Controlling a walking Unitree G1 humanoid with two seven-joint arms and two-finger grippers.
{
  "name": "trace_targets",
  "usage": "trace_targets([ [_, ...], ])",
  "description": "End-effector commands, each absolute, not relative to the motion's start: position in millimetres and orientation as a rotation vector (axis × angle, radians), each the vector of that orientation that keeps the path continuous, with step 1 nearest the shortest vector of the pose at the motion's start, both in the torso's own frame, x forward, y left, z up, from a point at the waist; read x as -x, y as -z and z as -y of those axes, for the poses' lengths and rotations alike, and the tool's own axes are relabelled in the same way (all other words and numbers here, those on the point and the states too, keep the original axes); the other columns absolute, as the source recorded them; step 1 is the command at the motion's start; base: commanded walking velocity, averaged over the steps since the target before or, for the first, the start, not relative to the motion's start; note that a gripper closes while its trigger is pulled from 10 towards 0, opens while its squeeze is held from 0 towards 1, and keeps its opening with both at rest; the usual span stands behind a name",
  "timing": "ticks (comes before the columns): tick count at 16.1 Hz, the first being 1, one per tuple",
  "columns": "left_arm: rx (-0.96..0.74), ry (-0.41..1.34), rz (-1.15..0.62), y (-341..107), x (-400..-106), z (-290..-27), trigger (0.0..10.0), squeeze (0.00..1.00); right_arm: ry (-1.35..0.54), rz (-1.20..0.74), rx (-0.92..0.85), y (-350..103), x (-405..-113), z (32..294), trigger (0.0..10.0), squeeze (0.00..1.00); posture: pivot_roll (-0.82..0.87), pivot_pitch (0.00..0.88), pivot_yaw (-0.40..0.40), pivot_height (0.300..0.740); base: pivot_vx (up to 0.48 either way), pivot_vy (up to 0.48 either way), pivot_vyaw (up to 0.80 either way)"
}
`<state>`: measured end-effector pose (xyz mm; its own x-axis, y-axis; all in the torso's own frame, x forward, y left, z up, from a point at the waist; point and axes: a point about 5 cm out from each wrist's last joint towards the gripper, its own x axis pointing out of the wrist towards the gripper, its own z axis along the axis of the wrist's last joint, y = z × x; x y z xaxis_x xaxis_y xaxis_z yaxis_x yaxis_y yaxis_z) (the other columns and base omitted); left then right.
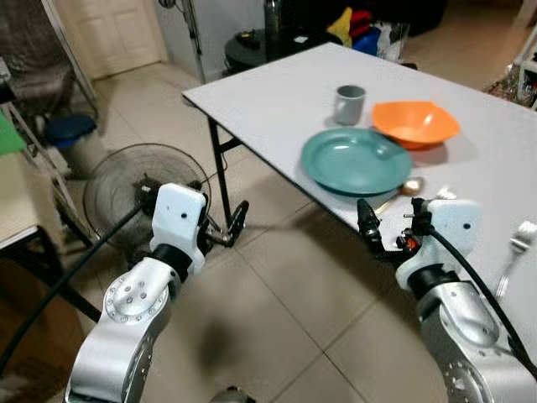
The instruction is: Setting the table
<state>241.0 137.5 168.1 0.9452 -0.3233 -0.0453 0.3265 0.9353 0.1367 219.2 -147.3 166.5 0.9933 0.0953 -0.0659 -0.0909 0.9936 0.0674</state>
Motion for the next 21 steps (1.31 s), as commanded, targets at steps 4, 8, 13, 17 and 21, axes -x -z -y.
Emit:
trace_targets([
  [4,-0.152,0.317,-0.024,-169.7,-243.1,-141.8,10.0,0.00,-0.113,-0.074,-0.081,-167.5,-220.6,142.9,10.0,1.00,0.04,0.042,0.047,0.740,0.000,0.340,0.00],
  [8,-0.154,0.319,-0.028,-169.1,-243.2,-142.5,10.0,0.00,-0.111,-0.083,-0.093,-166.3,-220.9,142.5,10.0,1.00,0.04,0.041,0.045,0.740,0.000,0.337,0.00],
  [13,-0.149,0.314,-0.035,-167.4,-242.0,-142.7,10.0,0.00,-0.174,-0.099,-0.082,-165.1,-221.7,138.1,10.0,1.00,0.04,0.043,0.039,0.740,0.000,0.330,0.00],
  [17,-0.147,0.306,-0.034,-167.9,-241.7,-143.7,10.0,0.00,-0.181,-0.102,-0.087,-164.9,-222.8,136.5,10.0,1.00,0.05,0.043,0.035,0.740,0.000,0.328,0.00],
  [21,-0.142,0.306,-0.033,-168.1,-241.9,-142.8,10.0,0.00,-0.182,-0.104,-0.086,-164.4,-223.3,137.6,10.0,1.00,0.04,0.041,0.035,0.740,0.000,0.324,0.00],
])
